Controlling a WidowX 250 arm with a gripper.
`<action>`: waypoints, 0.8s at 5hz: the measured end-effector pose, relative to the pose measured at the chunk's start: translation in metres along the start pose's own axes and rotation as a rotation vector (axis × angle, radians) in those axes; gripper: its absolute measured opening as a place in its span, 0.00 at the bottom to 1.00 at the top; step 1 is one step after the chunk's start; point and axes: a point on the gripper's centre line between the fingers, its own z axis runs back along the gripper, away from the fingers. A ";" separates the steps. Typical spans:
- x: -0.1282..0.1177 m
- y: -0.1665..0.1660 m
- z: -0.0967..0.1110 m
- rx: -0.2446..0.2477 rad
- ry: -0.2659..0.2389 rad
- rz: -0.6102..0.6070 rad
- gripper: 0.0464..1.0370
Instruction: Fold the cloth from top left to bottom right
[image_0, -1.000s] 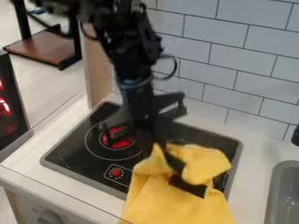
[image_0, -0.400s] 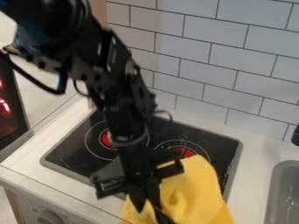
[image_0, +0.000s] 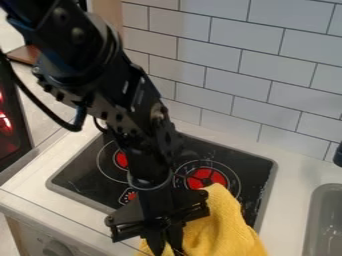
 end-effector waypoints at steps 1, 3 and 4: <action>0.002 0.000 -0.002 0.000 -0.012 0.012 0.42; 0.001 0.003 -0.002 0.017 -0.007 0.011 0.87; -0.001 0.003 -0.001 0.024 0.006 0.016 0.95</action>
